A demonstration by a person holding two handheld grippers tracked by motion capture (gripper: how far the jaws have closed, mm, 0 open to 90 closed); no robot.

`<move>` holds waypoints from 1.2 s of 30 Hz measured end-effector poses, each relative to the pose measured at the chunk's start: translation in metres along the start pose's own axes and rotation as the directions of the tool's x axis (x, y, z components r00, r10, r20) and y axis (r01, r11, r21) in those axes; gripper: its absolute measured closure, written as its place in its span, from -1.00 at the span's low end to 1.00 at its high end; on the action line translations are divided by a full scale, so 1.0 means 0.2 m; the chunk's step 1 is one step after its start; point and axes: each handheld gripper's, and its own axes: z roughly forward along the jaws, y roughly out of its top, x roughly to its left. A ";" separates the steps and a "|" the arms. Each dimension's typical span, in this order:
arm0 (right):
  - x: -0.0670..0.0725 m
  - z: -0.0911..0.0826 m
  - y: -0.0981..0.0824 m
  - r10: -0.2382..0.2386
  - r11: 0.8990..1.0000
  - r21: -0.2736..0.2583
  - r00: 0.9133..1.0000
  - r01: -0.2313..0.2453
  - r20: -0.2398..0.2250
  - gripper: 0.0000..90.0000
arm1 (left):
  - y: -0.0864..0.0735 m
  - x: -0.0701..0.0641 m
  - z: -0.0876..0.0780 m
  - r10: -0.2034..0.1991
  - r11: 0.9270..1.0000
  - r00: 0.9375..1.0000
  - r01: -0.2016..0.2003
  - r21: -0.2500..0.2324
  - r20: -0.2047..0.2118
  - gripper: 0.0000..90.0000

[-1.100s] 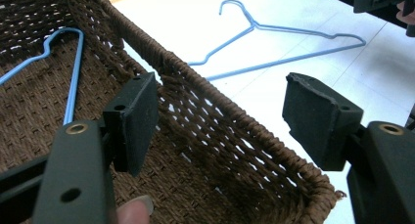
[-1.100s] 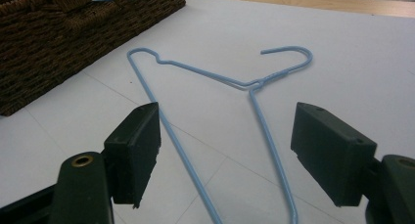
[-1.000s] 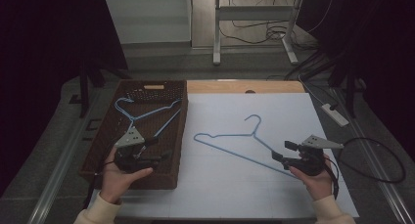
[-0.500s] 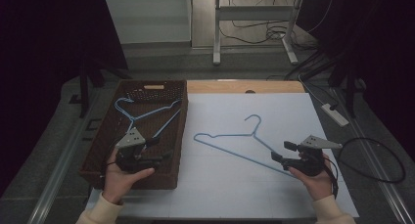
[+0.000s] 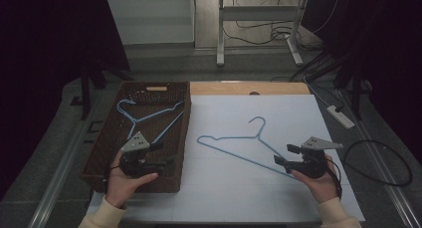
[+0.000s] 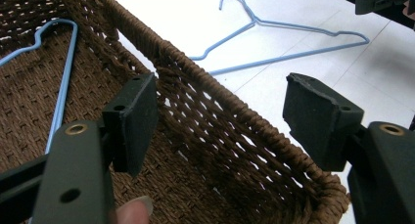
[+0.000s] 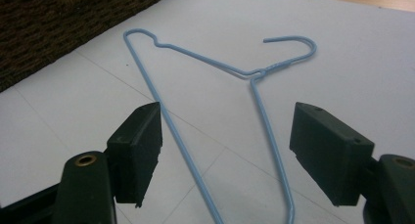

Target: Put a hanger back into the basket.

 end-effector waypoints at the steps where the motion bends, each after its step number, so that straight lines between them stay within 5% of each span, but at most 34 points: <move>1: 0.00 0.00 0.00 0.000 1.000 0.000 1.000 0.000 0.000 -0.35 | 0.00 0.00 0.00 0.001 1.000 1.000 -0.001 0.001 0.000 -0.32; 12: 0.10 0.14 0.08 -0.054 0.991 0.121 0.998 0.055 -0.006 -0.26 | -0.01 -0.03 0.00 0.007 1.000 1.000 -0.007 0.005 0.015 -0.32; 22: -0.03 0.21 0.14 -0.043 0.978 0.207 0.997 0.028 0.068 -0.21 | -0.01 -0.03 0.02 0.007 1.000 1.000 -0.008 0.013 0.025 -0.32; 36: -0.15 0.42 0.28 -0.065 0.915 0.402 0.996 0.035 0.061 -0.24 | -0.02 -0.02 0.03 0.004 1.000 0.999 -0.004 0.019 0.034 -0.32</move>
